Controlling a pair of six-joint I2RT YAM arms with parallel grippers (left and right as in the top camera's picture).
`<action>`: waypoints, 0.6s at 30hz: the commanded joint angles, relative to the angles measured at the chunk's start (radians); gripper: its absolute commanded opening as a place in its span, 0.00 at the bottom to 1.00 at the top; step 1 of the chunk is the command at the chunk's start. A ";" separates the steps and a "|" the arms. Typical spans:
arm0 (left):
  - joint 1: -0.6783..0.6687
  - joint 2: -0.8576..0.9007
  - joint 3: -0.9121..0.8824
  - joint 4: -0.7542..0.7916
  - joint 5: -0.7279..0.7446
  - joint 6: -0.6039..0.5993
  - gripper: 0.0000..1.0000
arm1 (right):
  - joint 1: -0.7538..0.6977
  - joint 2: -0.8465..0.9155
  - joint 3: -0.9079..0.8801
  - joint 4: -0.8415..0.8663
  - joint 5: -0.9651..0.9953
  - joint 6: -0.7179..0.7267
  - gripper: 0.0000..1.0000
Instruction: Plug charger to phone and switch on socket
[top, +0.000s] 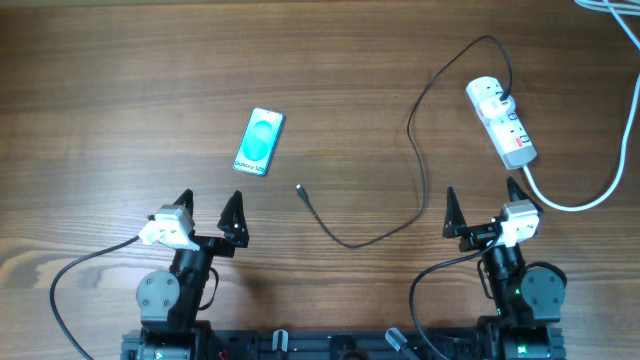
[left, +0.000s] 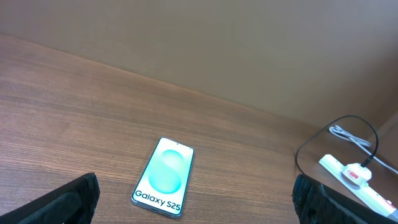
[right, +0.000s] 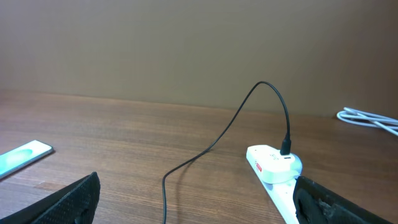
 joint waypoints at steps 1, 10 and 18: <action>-0.004 -0.005 -0.005 -0.005 -0.013 0.019 1.00 | -0.007 -0.009 -0.001 0.003 0.010 0.008 1.00; -0.004 -0.004 -0.005 -0.004 -0.013 0.020 1.00 | -0.007 -0.009 -0.001 0.003 0.010 0.008 1.00; -0.003 0.002 0.104 -0.021 0.118 -0.069 1.00 | -0.007 -0.009 -0.001 0.003 0.010 0.008 1.00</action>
